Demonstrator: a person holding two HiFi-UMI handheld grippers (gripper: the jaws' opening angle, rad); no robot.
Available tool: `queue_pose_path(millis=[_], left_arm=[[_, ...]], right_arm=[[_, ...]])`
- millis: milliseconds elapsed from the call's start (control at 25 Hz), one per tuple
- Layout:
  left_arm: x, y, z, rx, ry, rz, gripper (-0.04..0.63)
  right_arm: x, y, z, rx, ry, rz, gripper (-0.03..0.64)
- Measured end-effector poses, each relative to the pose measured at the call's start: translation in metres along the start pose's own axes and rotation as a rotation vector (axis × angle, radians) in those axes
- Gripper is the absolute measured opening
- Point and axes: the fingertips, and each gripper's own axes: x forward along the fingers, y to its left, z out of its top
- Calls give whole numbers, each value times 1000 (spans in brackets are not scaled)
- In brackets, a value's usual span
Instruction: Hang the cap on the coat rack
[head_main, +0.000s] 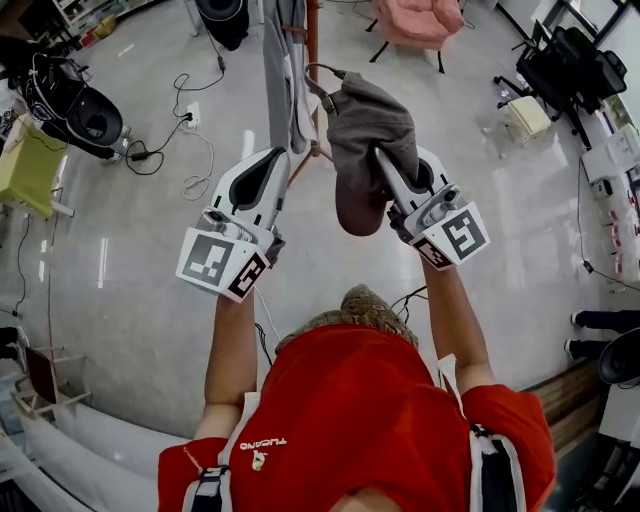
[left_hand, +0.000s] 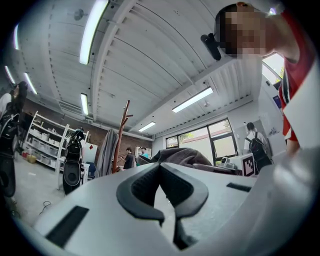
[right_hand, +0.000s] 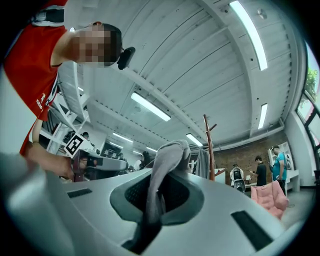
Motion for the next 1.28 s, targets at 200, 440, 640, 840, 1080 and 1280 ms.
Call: queue_pose_path(millis=[200,440,640,840,1080,1280], left_arm=[[20,21,-3,5,15,-4,8],[57,71,-16,24,36,16,8],[108,119,-29,36,55,30,8],[166,160,-44,36,62,50,8],[217,208,-69,19,95,73,8],[242,232,-87,-15,108,97,8]], right_arm=[[25,-35,-4,-30,-10,-37,34],[68,-84,-33,-42,-25,-57,34],[108,-132,-60,-70,-35,-57,34],[142,-182,-90,-104,-30,-31,34],[174,-231,-129,-114,-7,-18,34],[186,-254,-168,-87,40,-6,34]])
